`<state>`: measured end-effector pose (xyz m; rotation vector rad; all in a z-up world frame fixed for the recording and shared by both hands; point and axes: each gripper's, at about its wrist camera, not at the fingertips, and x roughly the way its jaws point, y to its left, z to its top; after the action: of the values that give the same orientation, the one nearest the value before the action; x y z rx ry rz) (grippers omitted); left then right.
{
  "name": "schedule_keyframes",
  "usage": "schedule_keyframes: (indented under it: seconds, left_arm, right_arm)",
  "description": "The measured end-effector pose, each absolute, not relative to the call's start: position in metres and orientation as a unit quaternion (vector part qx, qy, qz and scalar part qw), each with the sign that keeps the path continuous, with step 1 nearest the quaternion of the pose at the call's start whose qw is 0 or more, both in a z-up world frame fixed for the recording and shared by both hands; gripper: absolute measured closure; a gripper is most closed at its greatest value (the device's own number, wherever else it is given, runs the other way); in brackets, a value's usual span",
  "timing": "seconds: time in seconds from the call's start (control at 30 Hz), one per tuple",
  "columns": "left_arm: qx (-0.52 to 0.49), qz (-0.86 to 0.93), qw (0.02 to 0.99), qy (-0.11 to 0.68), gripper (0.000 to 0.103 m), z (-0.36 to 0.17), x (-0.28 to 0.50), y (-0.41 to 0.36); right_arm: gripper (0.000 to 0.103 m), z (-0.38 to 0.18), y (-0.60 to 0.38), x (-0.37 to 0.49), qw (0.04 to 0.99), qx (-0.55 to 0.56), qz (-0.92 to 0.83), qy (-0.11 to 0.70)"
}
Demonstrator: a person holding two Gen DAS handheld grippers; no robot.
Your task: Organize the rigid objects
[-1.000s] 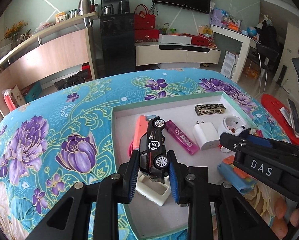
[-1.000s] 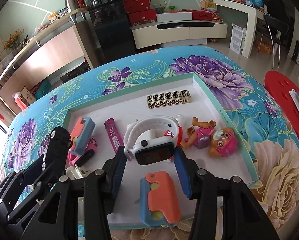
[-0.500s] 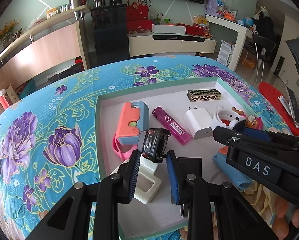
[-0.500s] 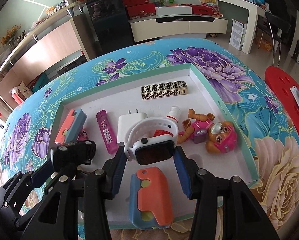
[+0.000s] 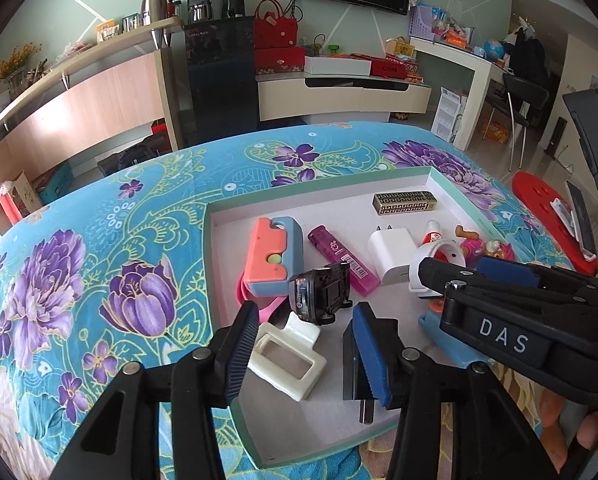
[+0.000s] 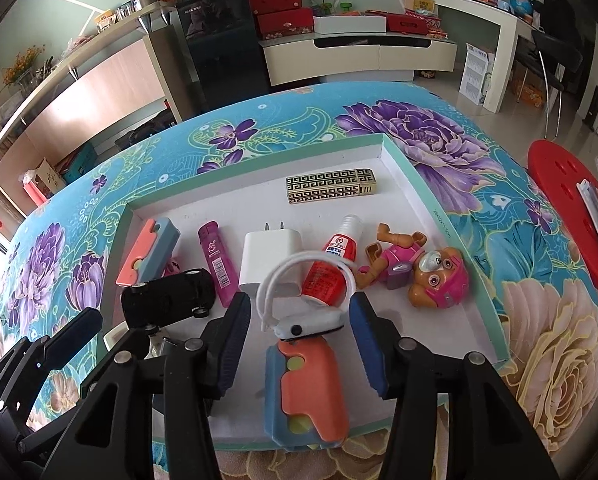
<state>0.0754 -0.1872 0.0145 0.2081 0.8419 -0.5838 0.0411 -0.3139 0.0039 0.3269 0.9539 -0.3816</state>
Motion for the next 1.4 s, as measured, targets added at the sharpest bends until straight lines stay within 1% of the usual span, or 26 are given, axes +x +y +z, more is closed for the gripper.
schedule_keyframes:
  seconds: [0.03, 0.13, 0.23, 0.3, 0.37, 0.43, 0.5, 0.53, 0.57, 0.6, 0.7, 0.77, 0.83, 1.13, 1.4]
  left_arm:
    - [0.098, -0.278, 0.868, 0.400, 0.048, 0.017, 0.075, -0.185]
    - [0.096, -0.270, 0.875, 0.391, 0.047, 0.024, 0.076, -0.178]
    - [0.095, -0.246, 0.885, 0.385, 0.038, 0.028, 0.080, -0.168]
    - [0.097, -0.224, 0.890, 0.385, 0.037, 0.027, 0.086, -0.159]
    - [0.097, -0.200, 0.893, 0.392, 0.031, 0.023, 0.093, -0.150]
    - [0.094, -0.175, 0.892, 0.405, 0.030, 0.017, 0.101, -0.140]
    - [0.091, -0.156, 0.890, 0.418, 0.029, 0.012, 0.108, -0.131]
    - [0.090, -0.147, 0.890, 0.423, 0.029, 0.010, 0.110, -0.128]
    - [0.090, -0.139, 0.889, 0.426, 0.028, 0.008, 0.112, -0.124]
    - [0.091, -0.131, 0.889, 0.429, 0.027, 0.006, 0.114, -0.121]
    - [0.089, -0.110, 0.890, 0.433, 0.020, 0.003, 0.117, -0.113]
    - [0.086, -0.094, 0.892, 0.433, 0.008, 0.002, 0.119, -0.108]
    - [0.085, -0.079, 0.896, 0.430, 0.000, 0.002, 0.121, -0.104]
    - [0.077, -0.065, 0.901, 0.423, 0.000, 0.005, 0.117, -0.088]
    - [0.078, -0.046, 0.903, 0.419, 0.000, 0.007, 0.096, -0.067]
  right_arm:
    - [0.040, 0.005, -0.314, 0.040, 0.859, 0.158, -0.180, 0.452]
    - [0.039, 0.010, -0.313, 0.039, 0.863, 0.158, -0.179, 0.445]
    - [0.039, 0.012, -0.313, 0.039, 0.864, 0.157, -0.179, 0.443]
    - [0.037, 0.012, -0.313, 0.039, 0.863, 0.158, -0.179, 0.445]
    - [0.035, 0.010, -0.312, 0.040, 0.862, 0.158, -0.177, 0.447]
    - [0.034, 0.009, -0.310, 0.042, 0.862, 0.155, -0.173, 0.451]
    - [0.031, 0.007, -0.307, 0.044, 0.862, 0.150, -0.171, 0.453]
    - [0.024, 0.007, -0.305, 0.045, 0.862, 0.147, -0.171, 0.453]
    - [0.021, 0.007, -0.304, 0.045, 0.863, 0.144, -0.170, 0.453]
    - [0.021, 0.007, -0.303, 0.046, 0.865, 0.142, -0.170, 0.451]
    - [0.020, 0.006, -0.302, 0.047, 0.865, 0.146, -0.168, 0.450]
    - [0.011, 0.004, -0.301, 0.048, 0.864, 0.146, -0.167, 0.452]
    - [0.009, 0.003, -0.300, 0.049, 0.863, 0.143, -0.170, 0.454]
    - [0.009, 0.008, -0.295, 0.047, 0.863, 0.142, -0.172, 0.453]
    - [0.009, 0.011, -0.279, 0.026, 0.866, 0.126, -0.167, 0.453]
